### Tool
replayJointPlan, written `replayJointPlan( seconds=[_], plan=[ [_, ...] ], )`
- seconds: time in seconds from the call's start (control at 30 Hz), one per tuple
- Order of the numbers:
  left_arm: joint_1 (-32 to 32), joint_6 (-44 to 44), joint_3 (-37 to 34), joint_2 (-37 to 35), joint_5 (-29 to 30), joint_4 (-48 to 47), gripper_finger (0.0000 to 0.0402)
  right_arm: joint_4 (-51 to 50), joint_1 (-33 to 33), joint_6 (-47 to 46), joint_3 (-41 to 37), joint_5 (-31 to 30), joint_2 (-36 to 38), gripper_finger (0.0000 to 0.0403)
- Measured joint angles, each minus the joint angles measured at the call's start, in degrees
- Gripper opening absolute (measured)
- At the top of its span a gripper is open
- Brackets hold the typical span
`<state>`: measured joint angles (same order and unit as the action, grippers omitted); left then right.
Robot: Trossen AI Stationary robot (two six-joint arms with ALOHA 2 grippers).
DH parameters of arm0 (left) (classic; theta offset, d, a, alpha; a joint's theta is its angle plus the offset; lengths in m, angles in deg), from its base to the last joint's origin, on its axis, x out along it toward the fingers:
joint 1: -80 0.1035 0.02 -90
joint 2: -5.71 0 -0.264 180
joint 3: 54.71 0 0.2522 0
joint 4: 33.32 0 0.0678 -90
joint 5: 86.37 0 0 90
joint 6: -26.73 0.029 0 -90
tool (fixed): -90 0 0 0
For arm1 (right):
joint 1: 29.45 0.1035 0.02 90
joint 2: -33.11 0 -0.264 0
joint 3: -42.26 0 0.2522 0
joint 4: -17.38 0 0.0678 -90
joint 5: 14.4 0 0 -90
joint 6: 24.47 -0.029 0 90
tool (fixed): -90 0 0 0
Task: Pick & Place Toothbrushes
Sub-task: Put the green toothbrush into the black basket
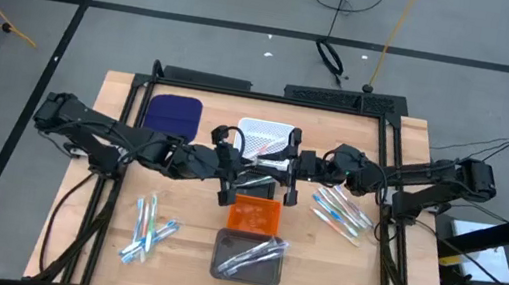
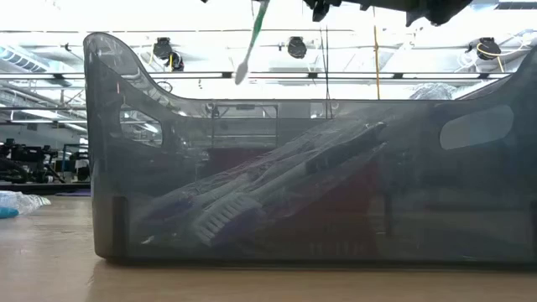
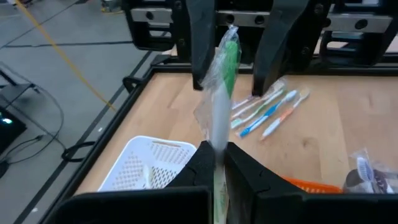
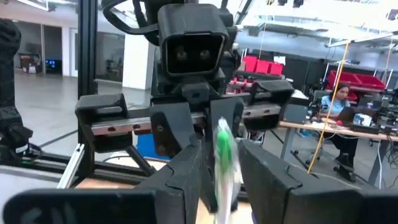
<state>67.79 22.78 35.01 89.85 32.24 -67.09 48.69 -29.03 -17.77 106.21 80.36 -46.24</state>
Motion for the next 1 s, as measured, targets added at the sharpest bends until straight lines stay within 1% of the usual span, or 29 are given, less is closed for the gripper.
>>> replayJointPlan(
  seconds=[0.1,0.17,0.2,0.27,0.3,0.5,0.57,0.8,0.93,1.0],
  plan=[
    [0.8,1.1,-0.8,0.0,-1.5,1.4,0.0005,-0.4,0.0,0.0,0.0,0.0,0.0,0.0097],
    [1.3,1.1,-0.8,0.0,-2.0,2.6,0.0008,-0.8,0.0,0.0,0.0,-0.1,0.0,0.0084],
    [1.5,0.9,-0.9,0.0,-2.3,2.4,0.0012,-1.3,0.0,0.0,0.0,-0.2,0.0,0.0071],
    [1.9,0.7,-1.0,0.0,-2.6,2.1,0.0017,-2.0,0.0,0.6,0.0,-0.4,0.0,0.0032],
    [2.0,0.5,-1.0,0.0,-2.7,2.0,0.0017,-2.1,-0.1,1.4,0.0,-0.4,0.0,0.0021],
    [2.0,0.7,-1.0,0.0,-2.6,1.9,0.0005,-2.2,0.0,2.2,0.0,-0.6,0.0,0.0017],
    [2.0,0.7,-1.0,0.0,-2.6,1.5,0.0016,-2.5,0.0,2.1,0.0,-0.7,0.0,0.0017],
    [1.3,3.5,-1.0,0.0,-1.9,-1.2,0.0078,-6.7,0.0,1.6,0.0,-0.5,0.0,0.0017],
    [0.2,5.5,-1.0,-0.1,-1.3,-2.1,0.0102,-9.1,0.1,1.6,0.0,-1.7,0.0,0.0017],
    [-0.4,5.7,-1.0,-0.9,0.2,-4.3,0.0112,-10.0,0.1,1.5,0.0,-2.0,0.0,0.0017]
  ],
)
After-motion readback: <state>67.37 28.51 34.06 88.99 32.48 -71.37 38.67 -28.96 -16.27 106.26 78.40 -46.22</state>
